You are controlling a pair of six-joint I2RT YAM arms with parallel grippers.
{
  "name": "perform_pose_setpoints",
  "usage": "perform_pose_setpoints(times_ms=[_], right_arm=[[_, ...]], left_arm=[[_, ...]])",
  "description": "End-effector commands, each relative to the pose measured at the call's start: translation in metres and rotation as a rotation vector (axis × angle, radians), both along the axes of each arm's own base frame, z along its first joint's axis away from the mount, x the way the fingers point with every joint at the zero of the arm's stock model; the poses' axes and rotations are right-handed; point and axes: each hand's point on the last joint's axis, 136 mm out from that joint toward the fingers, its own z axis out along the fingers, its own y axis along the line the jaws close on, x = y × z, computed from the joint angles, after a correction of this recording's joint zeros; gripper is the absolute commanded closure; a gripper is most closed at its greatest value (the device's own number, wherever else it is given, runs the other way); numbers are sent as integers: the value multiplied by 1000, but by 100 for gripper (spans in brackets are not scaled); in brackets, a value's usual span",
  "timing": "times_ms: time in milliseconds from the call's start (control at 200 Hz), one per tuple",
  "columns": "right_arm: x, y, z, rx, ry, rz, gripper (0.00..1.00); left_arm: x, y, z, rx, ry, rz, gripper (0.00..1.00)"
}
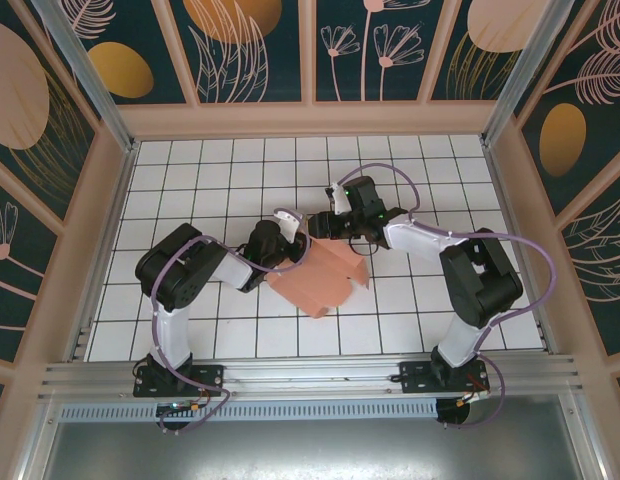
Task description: Fold the paper box
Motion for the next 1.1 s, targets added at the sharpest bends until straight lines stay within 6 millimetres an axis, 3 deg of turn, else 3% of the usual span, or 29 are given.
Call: perform_pose_setpoints(times_ms=[0, 190, 365, 460, 561, 751, 851, 991, 1096], right_arm=[[-7, -15, -4, -44, 11, -37, 47], [1, -23, 34, -14, -89, -96, 40], [2, -41, 89, 49, -188, -207, 34], [-5, -54, 113, 90, -239, -266, 33], [-5, -89, 130, 135, -262, -379, 34], [-18, -144, 147, 252, -285, -546, 38], [-25, -169, 145, 329, -269, -623, 41], [-28, -177, 136, 494, -190, -611, 45], [-28, -173, 138, 575, -166, -570, 46]], left_arm=[[12, 2, 23, -57, -27, 59, 100], [11, 15, 32, -142, -8, 142, 100], [12, 18, 43, -243, 35, 193, 100], [16, 16, 47, -294, 91, 219, 100], [21, 5, 53, -355, 167, 220, 100], [29, -2, 67, -535, 250, 247, 100], [37, -5, 78, -602, 304, 268, 100], [44, -6, 102, -722, 331, 285, 100], [48, -22, 113, -769, 355, 203, 100]])
